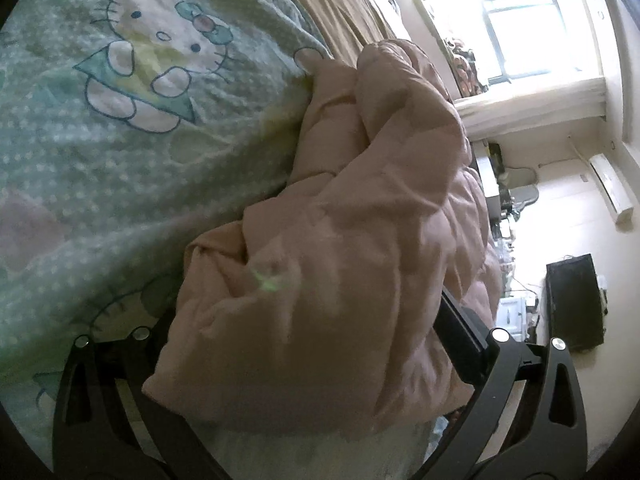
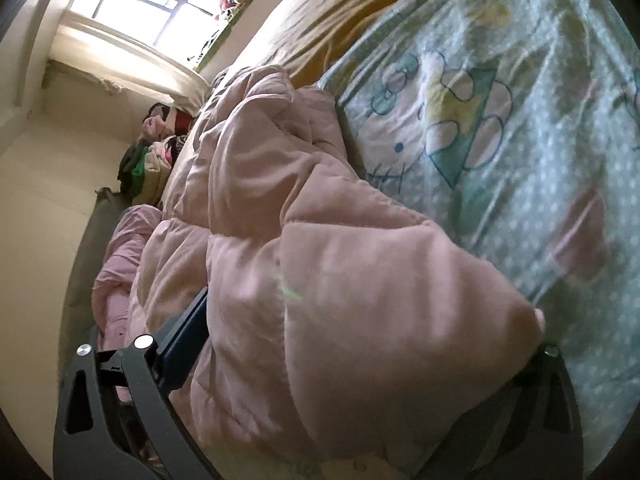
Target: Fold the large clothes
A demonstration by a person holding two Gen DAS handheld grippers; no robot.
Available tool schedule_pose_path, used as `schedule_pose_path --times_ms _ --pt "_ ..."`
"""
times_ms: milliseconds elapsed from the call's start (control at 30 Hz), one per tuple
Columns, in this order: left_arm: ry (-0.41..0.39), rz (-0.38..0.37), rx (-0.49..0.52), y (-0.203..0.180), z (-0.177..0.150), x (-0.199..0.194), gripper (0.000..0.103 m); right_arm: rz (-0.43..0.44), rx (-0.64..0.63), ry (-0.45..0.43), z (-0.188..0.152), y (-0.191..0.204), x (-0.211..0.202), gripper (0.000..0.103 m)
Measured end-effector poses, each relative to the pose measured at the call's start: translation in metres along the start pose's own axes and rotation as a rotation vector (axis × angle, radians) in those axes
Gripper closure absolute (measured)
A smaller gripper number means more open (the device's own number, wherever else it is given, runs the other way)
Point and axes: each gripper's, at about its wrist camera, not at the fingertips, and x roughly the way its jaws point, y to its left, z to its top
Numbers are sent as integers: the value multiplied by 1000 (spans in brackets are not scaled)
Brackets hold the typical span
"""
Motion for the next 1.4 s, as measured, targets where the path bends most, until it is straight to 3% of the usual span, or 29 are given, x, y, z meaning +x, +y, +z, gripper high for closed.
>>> schedule_pose_path --times_ms 67,100,167,267,367,600,767,1000,1400 --pt "-14 13 13 -8 -1 2 11 -14 -44 -12 -1 8 -1 37" --pt "-22 21 26 -12 -2 1 15 -11 -68 -21 -2 12 -5 41" --pt "-40 45 81 -26 -4 -5 35 -26 -133 -31 -3 24 -12 55" --pt "-57 69 160 -46 -4 -11 57 -80 -259 -46 -6 48 -21 65" --pt "-81 76 220 -65 -5 -21 66 -128 -366 -77 -12 75 -31 70" --pt "-145 63 357 -112 -19 -51 70 -169 -609 -178 -29 141 -59 77" --pt "-182 40 457 -138 -37 -78 71 -130 -716 -241 -47 173 -88 78" --pt "-192 29 535 -141 -65 -113 71 -89 -792 -271 -80 176 -130 79" --pt "-175 40 559 -117 -111 -144 71 -60 -818 -274 -127 155 -176 79"
